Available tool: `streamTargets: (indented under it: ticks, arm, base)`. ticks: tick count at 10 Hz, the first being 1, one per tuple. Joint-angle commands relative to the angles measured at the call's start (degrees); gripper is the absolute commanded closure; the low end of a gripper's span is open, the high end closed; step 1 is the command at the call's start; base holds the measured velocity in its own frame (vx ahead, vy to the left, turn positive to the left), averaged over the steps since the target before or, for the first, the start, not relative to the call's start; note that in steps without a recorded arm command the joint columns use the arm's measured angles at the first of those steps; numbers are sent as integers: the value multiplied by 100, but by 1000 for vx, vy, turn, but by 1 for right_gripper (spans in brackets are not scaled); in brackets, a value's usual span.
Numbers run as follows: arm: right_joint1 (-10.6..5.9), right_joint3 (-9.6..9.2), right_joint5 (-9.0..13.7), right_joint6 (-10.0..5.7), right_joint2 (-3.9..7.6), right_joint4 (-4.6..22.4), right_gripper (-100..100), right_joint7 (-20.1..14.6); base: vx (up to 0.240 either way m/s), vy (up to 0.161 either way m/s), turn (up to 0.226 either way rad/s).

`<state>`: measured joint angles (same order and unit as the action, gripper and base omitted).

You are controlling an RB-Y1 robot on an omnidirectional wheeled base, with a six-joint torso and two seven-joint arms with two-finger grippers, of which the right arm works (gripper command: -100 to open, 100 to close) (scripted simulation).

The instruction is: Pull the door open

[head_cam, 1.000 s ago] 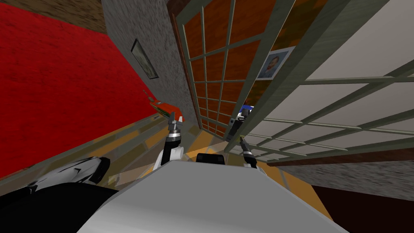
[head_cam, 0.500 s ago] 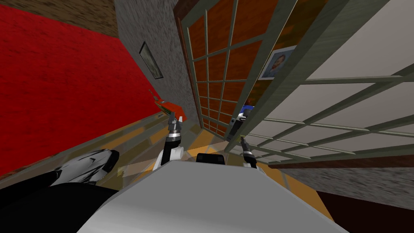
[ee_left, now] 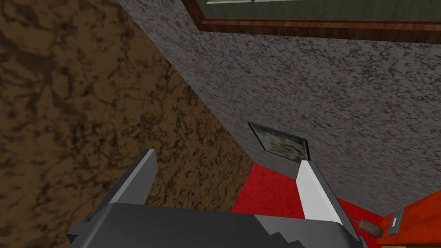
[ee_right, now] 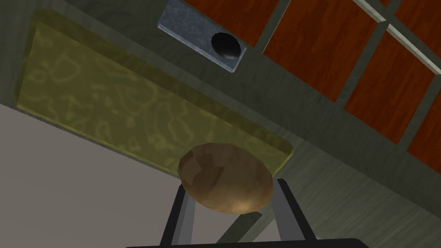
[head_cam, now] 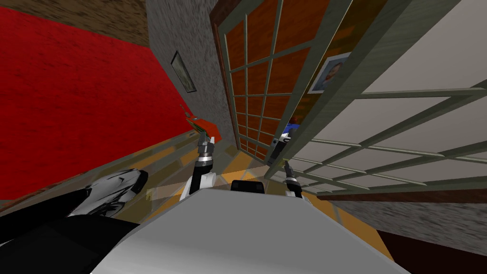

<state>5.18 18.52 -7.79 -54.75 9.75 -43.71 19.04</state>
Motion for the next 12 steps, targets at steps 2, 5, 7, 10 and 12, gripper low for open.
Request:
streamTargets:
  ticks: [2, 5, 7, 10, 12]
  arm:
    - [-33, -76, 165, -46, -9, -12, 100, -323]
    - [-31, -176, 468, -21, -7, -34, 100, -796]
    - [-30, -225, 619, -9, -5, -45, 100, -1032]
    - [-28, -326, 926, 17, -2, -68, 100, -1497]
    - [-27, -377, 1081, 30, 0, -80, 100, -1742]
  base:
    - [-48, -23, 76]
    - [-61, -27, 91]
    - [-47, -16, 57]
    - [-44, -15, 79]
    - [-62, -27, 89]
